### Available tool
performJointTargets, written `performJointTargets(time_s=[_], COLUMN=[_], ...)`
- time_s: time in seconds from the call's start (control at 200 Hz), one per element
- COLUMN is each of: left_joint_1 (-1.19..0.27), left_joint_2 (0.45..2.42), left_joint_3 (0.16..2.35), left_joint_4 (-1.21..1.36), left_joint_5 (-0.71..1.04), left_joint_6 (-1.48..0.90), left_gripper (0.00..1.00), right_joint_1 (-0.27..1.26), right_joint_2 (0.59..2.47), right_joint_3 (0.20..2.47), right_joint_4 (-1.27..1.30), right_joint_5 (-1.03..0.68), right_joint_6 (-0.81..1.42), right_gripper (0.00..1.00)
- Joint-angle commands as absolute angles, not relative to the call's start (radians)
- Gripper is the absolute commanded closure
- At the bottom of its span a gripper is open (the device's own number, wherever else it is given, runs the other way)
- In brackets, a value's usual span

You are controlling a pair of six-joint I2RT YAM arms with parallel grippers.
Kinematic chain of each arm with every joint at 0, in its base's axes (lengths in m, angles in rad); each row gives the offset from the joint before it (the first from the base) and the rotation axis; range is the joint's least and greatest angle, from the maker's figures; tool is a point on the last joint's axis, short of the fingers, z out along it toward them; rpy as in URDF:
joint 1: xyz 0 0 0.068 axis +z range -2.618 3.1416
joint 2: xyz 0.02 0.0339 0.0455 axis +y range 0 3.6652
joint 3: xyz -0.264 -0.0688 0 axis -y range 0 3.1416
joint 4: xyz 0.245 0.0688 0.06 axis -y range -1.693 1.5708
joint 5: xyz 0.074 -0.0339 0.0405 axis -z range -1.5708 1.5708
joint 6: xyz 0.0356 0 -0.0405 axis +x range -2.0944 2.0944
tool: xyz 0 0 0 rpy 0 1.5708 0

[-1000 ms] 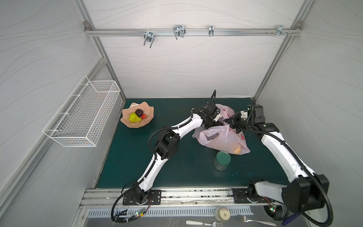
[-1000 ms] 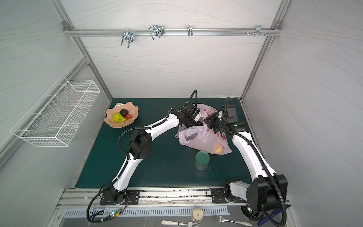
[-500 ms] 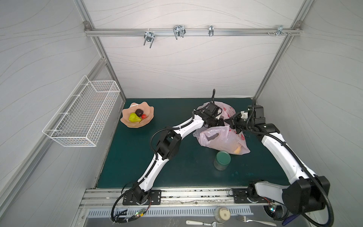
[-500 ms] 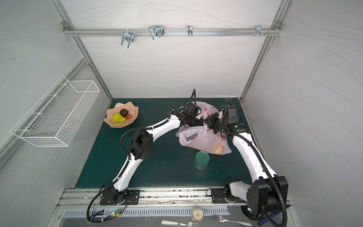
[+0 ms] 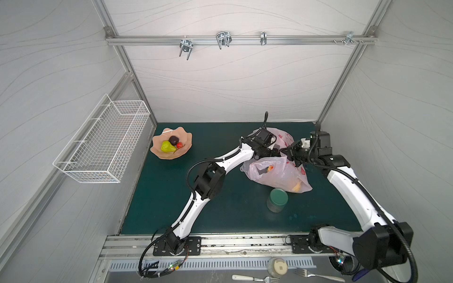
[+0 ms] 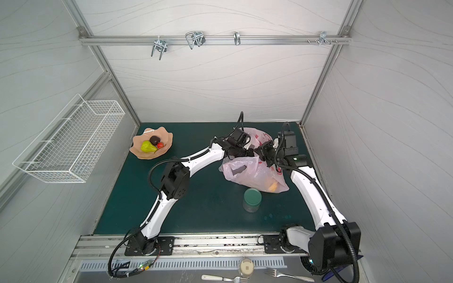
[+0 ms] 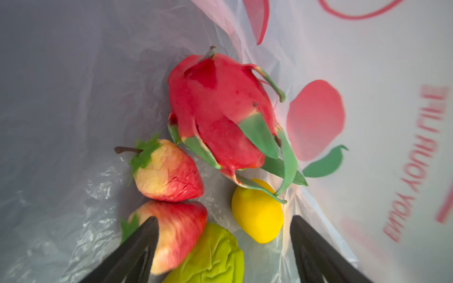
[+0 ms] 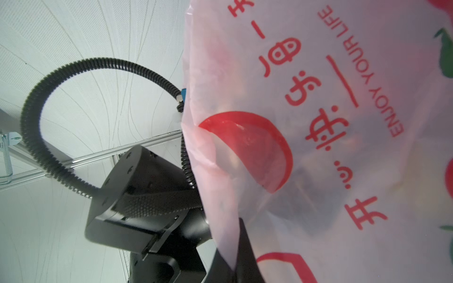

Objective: Place the fruits into the plastic bag
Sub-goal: 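Open the left gripper to release the red apple in the bag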

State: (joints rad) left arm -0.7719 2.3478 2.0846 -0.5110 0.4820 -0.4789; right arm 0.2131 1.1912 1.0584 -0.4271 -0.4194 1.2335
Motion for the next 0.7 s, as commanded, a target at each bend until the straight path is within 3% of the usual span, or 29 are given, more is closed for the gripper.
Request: performJointTargets(time_s=[0.0, 0.695], left_joint_1=[-0.769, -0.736], left_joint_2=[2.258, 1.936], left_joint_3=[2.074, 1.754], left_joint_4=[-0.507, -0.574], left_joint_5=[0.459, 0.426], left_joint_6=[-0.472, -0.277], left_gripper=[0.14, 0.15], right_joint_1=[0.219, 0.219], right_joint_2=[1.168, 1.168], right_joint_3=[1.045, 1.055], right_joint_4=[-0.422, -0.433], right_joint_5=[-0.408, -0.405], right_joint_6=[1.248, 1.243], right_gripper=[1.0, 1.0])
